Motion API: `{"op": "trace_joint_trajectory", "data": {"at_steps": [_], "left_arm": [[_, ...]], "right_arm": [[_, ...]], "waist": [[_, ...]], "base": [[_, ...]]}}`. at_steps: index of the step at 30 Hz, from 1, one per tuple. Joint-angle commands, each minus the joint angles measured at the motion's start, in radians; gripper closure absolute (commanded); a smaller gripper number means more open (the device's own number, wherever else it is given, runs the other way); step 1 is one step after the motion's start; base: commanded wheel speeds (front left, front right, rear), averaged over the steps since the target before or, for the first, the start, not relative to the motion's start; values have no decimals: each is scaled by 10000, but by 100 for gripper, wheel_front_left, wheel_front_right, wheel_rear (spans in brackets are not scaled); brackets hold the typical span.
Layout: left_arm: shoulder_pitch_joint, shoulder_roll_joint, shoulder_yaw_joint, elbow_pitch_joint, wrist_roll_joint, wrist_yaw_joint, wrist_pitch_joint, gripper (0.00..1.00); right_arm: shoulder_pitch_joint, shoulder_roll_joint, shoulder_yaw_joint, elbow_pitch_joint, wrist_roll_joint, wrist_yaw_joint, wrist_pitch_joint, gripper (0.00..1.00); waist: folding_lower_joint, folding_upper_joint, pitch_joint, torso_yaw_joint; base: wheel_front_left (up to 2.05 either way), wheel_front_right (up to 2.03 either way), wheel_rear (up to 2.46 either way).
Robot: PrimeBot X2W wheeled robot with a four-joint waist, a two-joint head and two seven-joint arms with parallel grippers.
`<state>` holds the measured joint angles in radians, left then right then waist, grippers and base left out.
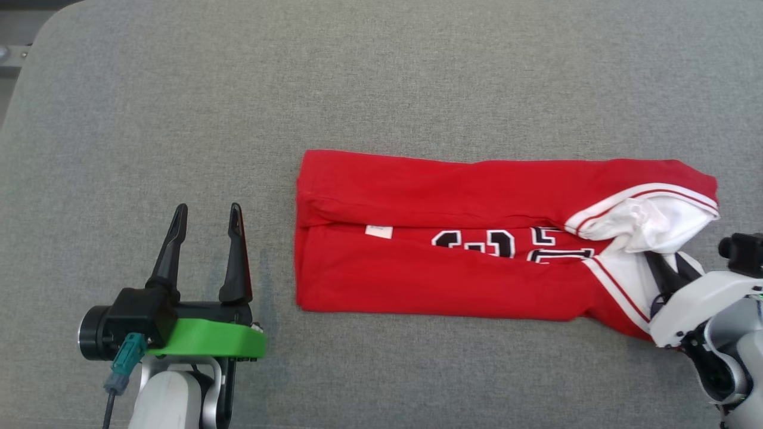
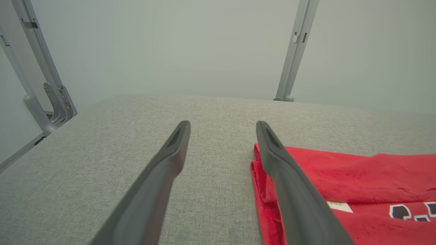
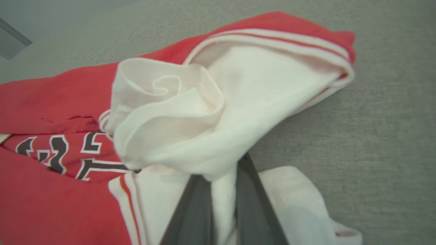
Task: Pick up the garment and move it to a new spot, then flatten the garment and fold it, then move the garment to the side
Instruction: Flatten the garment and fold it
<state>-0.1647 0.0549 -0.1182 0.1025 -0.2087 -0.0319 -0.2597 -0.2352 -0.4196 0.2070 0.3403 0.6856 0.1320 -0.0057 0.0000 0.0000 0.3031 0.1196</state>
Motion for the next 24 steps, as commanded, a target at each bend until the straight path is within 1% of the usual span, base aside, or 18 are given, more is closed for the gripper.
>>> {"op": "trace_joint_trajectory", "data": {"at_steps": [1, 4, 7, 10, 13, 16, 19, 22, 24], "left_arm": [[37, -11, 58, -26, 25, -19, -39, 0], [108, -18, 101, -40, -8, -4, -39, 0], [153, -20, 156, -40, -59, -21, -39, 0], [176, -23, 210, -35, -64, -47, -39, 0], [192, -25, 225, -28, -47, -74, -39, 0], [182, -27, 216, -28, -38, -90, -39, 0], [152, -31, 135, 23, -51, -108, -39, 0], [63, -33, 29, 44, -92, -126, -39, 0], [-15, -35, -71, 42, -158, -104, -39, 0]], "right_arm": [[245, -214, -284, -56, 120, -24, -113, 100], [507, -524, -749, -205, 191, -24, -118, 100], [539, -722, -928, -630, 203, -23, 73, 100], [327, -866, -820, -1463, 148, -21, 507, 100], [110, -742, -559, -2549, 209, -15, 1210, 100], [-88, -458, -232, -3500, 195, -15, 2085, 100], [-304, 26, 196, -4136, 227, -15, 2843, 100], [-533, 622, 756, -4348, 263, -15, 3365, 100], [-703, 940, 1116, -4210, 143, -15, 3525, 100]], "waist": [[0, 0, -54, -78], [0, 0, -127, -192], [0, 0, -209, -338], [0, 0, -308, -473], [0, 0, -422, -550], [0, 0, -522, -570], [0, 0, -600, -486], [0, 0, -587, -324], [0, 0, -543, -155]], "base": [[0, 0, 0], [0, 0, 0], [0, 0, 0], [0, 0, 0], [0, 0, 0], [0, 0, 0], [0, 0, 0], [0, 0, 0], [0, 0, 0]]}}
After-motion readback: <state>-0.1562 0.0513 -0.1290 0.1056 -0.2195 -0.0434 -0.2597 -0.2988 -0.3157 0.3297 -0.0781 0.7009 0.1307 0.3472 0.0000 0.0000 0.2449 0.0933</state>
